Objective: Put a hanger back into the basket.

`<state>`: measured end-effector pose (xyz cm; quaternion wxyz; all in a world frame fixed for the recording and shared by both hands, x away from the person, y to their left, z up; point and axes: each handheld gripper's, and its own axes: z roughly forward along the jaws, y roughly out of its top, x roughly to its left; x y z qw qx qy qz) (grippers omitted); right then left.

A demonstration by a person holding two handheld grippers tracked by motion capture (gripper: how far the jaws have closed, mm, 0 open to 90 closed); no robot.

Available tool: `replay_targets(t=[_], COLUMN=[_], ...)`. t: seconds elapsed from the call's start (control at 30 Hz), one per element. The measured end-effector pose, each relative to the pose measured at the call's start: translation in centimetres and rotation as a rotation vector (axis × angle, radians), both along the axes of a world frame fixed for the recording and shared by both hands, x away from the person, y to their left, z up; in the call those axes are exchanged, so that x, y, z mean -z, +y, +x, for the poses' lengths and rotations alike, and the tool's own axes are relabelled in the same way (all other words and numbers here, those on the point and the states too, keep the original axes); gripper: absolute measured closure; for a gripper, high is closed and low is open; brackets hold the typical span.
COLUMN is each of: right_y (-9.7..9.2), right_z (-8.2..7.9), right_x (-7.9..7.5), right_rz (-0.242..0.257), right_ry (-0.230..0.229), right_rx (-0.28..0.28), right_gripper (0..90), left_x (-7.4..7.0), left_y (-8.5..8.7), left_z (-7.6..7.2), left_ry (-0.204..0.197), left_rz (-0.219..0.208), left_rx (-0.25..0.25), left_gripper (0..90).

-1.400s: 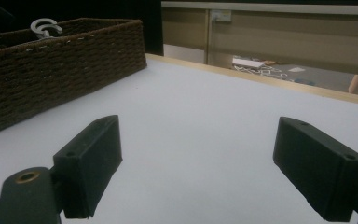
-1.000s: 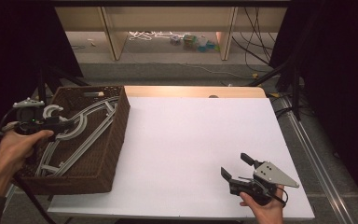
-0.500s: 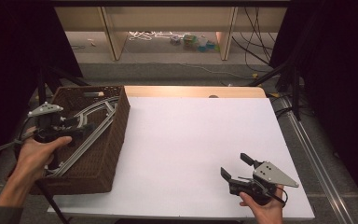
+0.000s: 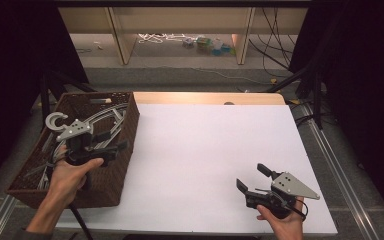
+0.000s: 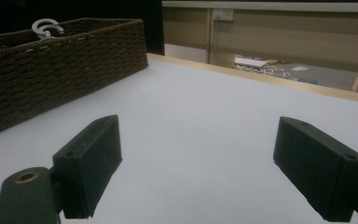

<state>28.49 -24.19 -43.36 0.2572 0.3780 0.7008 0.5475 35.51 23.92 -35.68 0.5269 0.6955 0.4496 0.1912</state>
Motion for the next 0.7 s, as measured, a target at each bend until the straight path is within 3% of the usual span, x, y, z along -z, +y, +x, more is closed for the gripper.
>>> replay_targets(t=[0.13,0.2,0.27,0.7], right_y=[-0.1,-0.1,0.0,0.0], right_z=[0.1,0.5,0.5,0.2], right_x=[0.0,0.1,0.2,-0.1], right_rz=[0.01,0.006,0.004,-0.002], right_ry=[-0.004,-0.047,-0.05,-0.044], right_rx=[0.0,-0.011,-0.015,-0.014], right_gripper=[15.9,15.9,15.9,15.8], left_x=[0.6,1.0,1.4,3.1], left_y=[-1.0,-1.5,-2.0,-4.0], left_z=[-0.3,-0.6,-0.8,-2.0], left_ry=[-0.035,-0.053,-0.067,-0.134], left_rz=[-0.041,-0.049,-0.061,-0.041], left_rx=[0.014,0.021,0.029,0.063], left_gripper=[21.4,20.6,19.0,16.6])
